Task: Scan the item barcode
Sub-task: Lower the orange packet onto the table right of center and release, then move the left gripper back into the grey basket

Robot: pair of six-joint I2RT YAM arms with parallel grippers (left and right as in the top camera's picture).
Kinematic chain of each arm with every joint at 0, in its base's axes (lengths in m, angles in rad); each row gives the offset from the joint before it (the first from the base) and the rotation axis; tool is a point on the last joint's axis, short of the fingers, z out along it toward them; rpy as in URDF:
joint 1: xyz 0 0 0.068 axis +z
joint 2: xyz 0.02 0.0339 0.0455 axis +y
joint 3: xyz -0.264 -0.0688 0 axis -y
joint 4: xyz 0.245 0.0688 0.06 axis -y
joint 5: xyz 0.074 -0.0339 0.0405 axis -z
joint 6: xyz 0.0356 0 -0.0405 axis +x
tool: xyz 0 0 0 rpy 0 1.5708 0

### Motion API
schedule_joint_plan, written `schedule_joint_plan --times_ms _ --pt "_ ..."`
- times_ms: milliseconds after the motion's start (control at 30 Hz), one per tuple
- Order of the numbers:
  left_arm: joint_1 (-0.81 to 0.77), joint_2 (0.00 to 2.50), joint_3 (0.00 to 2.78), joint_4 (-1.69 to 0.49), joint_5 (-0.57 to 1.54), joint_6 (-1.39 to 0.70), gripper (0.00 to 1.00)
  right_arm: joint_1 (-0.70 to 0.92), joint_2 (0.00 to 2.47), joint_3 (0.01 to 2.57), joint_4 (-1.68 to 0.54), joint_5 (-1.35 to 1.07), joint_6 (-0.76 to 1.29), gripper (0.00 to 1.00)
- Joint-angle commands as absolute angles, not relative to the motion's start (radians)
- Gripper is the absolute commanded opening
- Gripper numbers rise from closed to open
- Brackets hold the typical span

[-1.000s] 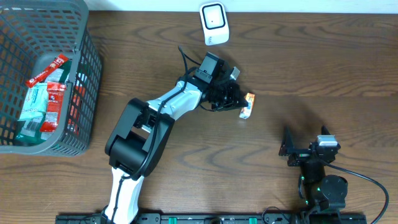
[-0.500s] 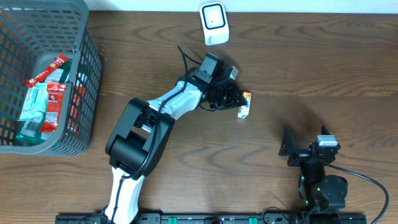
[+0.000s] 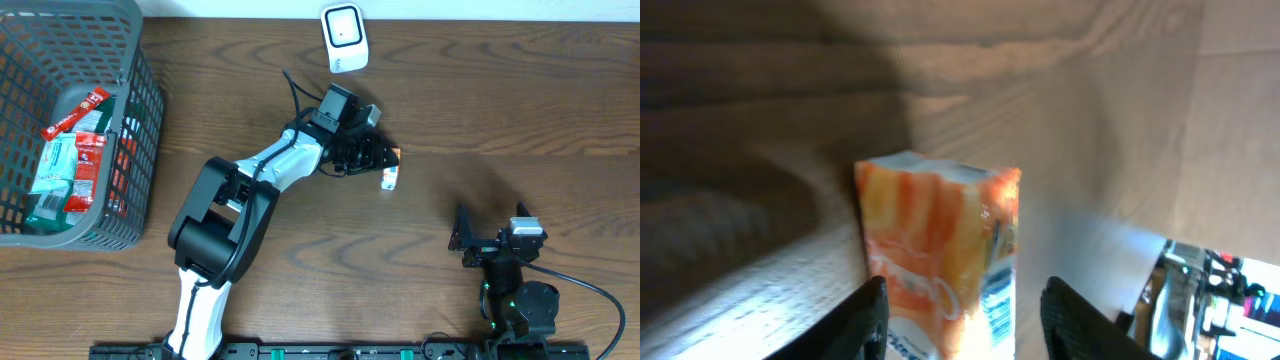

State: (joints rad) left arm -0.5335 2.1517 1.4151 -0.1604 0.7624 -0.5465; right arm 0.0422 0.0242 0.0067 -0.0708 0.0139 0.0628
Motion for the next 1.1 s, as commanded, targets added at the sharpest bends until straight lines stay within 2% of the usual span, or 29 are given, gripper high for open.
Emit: schedule_joint_plan --times_ms 0,167,333,500,600,767,867,1067 --pt "-0.518 2.064 1.413 -0.168 0.669 -0.491 0.54 0.031 0.020 0.006 -0.075 0.009 0.051 0.99" --pt "-0.517 1.945 1.421 -0.216 0.590 -0.448 0.56 0.031 0.020 0.006 -0.075 0.009 0.051 0.99" --pt "-0.511 1.777 1.536 -0.471 0.347 -0.356 0.56 0.031 0.020 0.006 -0.075 0.009 0.051 0.99" --pt "-0.437 1.716 1.814 -0.834 0.090 -0.249 0.56 0.031 0.020 0.006 -0.075 0.009 0.051 0.99" --pt "-0.330 1.716 2.028 -1.032 -0.003 -0.242 0.60 0.031 0.020 0.006 -0.075 0.009 0.051 0.99" --pt "-0.088 1.715 2.235 -1.159 -0.012 -0.246 0.65 0.031 0.020 0.006 -0.075 0.009 0.051 0.99" --pt "0.117 1.713 2.242 -1.161 -0.012 -0.293 0.69 0.031 0.020 0.006 -0.075 0.009 0.051 0.99" --pt "0.363 1.740 2.196 -1.201 -0.012 -0.293 0.70 0.031 0.020 0.006 -0.075 0.009 0.051 0.99"
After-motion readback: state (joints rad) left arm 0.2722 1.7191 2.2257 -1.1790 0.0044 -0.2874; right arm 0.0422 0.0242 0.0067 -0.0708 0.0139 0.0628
